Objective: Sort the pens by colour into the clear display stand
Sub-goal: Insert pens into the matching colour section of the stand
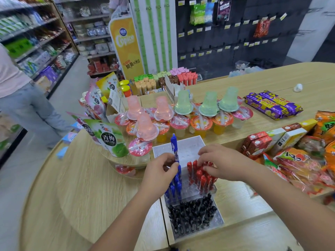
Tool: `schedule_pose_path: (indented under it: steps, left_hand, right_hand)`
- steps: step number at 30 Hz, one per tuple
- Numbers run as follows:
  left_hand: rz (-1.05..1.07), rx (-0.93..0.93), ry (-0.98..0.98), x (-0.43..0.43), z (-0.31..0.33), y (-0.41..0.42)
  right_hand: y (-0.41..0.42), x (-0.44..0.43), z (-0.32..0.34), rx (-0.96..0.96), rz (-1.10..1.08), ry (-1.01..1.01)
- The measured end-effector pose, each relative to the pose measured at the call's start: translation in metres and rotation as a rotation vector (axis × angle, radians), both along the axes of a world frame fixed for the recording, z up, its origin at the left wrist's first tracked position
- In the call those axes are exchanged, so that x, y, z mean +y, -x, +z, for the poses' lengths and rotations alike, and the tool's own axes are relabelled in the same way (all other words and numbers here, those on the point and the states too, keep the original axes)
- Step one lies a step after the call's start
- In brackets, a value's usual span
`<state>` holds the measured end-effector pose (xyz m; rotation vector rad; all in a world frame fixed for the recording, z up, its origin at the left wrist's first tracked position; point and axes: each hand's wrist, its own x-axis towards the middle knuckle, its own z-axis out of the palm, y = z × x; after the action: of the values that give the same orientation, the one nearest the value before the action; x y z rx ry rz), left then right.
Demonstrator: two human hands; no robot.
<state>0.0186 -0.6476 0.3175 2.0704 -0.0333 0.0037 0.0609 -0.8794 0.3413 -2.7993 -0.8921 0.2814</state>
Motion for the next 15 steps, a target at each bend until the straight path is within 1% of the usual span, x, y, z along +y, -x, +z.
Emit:
schedule_pose_path:
  steps: [3,8,10,13,15]
  left_hand:
    - [0.001,-0.005,-0.008,0.000,-0.001,0.000]
    - [-0.003,0.005,-0.005,0.000,-0.001,-0.002]
    - [0.001,0.008,-0.009,0.000,-0.001,-0.002]
    - [0.002,0.013,-0.010,0.000,-0.001,-0.001]
    - [0.005,0.015,-0.009,-0.001,0.000,0.000]
  right_hand:
    - [0.000,0.007,0.004,-0.035,0.048,0.085]
    - [-0.004,0.020,0.003,-0.174,0.055,0.219]
    - [-0.006,0.024,0.001,-0.166,0.045,0.217]
    - [-0.008,0.024,-0.002,-0.116,0.012,0.163]
    - [-0.008,0.023,-0.005,-0.125,0.007,0.154]
